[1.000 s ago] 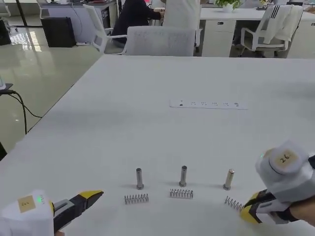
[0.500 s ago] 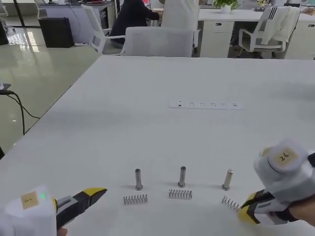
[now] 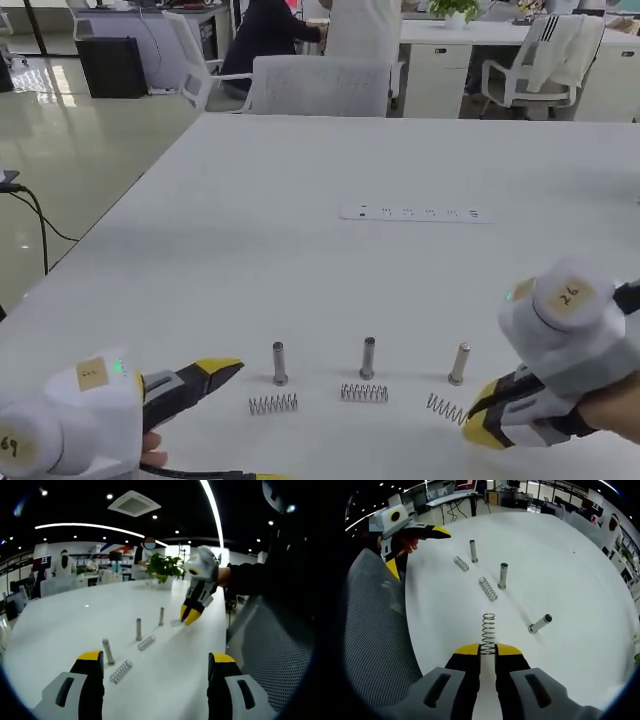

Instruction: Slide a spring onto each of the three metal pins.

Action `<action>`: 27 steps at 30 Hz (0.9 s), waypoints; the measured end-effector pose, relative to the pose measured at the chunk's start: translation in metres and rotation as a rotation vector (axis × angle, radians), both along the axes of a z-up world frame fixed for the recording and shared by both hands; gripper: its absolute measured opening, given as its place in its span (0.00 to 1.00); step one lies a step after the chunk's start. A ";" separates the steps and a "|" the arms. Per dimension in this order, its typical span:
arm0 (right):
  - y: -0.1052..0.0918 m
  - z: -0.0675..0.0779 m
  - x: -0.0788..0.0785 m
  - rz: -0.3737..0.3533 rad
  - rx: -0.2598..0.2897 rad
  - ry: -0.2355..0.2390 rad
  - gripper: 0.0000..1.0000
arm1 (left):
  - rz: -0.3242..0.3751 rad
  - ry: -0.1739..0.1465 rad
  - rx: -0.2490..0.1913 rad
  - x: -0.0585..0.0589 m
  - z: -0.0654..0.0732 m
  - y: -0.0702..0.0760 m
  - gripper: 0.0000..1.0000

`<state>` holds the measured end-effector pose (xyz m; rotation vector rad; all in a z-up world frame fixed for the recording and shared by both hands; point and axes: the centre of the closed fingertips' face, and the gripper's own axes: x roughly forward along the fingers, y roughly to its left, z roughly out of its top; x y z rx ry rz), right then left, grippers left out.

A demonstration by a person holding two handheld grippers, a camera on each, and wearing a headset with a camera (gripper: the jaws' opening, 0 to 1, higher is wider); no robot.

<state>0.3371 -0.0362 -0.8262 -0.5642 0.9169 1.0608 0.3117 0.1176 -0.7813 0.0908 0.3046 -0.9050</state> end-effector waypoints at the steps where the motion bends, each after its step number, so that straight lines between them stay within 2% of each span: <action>1: 0.002 0.002 -0.001 0.011 0.001 0.000 0.08 | -0.010 -0.004 0.002 0.001 0.001 -0.003 0.82; 8: 0.011 0.009 -0.003 0.081 -0.014 -0.014 0.08 | -0.077 -0.011 0.026 0.004 0.000 -0.021 0.79; 16: 0.021 0.016 -0.009 0.177 -0.025 -0.016 0.08 | -0.171 0.001 0.056 0.003 -0.007 -0.041 0.71; 27: 0.032 0.013 -0.026 0.280 -0.024 0.015 0.08 | -0.302 0.007 0.076 -0.006 -0.012 -0.064 0.51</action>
